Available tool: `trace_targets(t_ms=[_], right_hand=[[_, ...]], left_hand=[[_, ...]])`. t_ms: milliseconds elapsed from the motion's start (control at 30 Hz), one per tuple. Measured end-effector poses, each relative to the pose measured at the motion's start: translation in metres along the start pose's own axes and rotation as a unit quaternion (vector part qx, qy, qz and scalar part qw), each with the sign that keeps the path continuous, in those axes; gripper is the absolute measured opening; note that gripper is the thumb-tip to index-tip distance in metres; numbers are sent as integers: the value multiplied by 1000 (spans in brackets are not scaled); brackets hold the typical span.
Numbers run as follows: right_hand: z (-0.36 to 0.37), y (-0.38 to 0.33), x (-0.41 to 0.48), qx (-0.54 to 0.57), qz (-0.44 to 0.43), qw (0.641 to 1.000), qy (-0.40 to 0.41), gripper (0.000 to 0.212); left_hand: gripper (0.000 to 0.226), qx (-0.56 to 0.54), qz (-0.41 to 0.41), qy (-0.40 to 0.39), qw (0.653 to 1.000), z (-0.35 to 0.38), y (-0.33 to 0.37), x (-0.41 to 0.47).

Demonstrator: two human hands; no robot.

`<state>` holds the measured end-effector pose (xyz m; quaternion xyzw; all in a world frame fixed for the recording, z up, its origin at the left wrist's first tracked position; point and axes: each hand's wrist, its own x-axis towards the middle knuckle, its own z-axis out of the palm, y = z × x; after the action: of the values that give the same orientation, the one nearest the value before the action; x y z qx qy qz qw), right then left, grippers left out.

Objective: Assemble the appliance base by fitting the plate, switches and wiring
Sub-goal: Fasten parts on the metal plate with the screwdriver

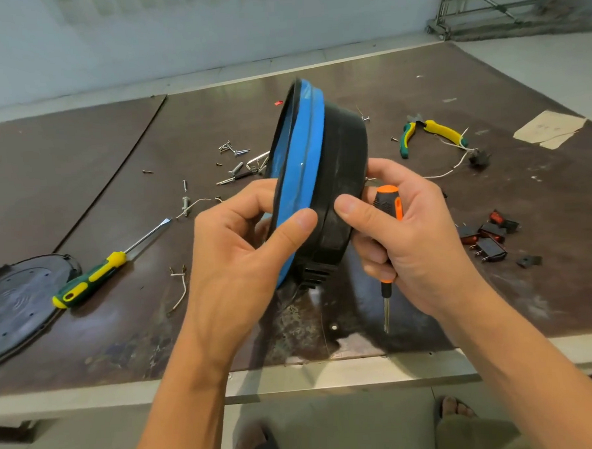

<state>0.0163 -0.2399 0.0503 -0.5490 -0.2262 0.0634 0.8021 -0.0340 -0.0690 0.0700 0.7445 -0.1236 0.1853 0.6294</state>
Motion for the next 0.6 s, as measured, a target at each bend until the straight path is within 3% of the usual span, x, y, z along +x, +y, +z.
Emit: trace_targets(t_ms=[167,267,400,600], right_hand=[[-1,-1,1,-1,6,1000,-10,35],[1,-1,0,-1,-3,999,-42,36],[10,0,-5,-41,-29,996,-75,41],[17,-3,-3,-177,-55,978,-92,52]], left_hand=[[21,7,-11,6,1000,0,5,0],[38,58,1,19,998,0,11,1],[25,104,15,49,993,-5,15,1],[25,-8,-45,111,993,-11,14,0]])
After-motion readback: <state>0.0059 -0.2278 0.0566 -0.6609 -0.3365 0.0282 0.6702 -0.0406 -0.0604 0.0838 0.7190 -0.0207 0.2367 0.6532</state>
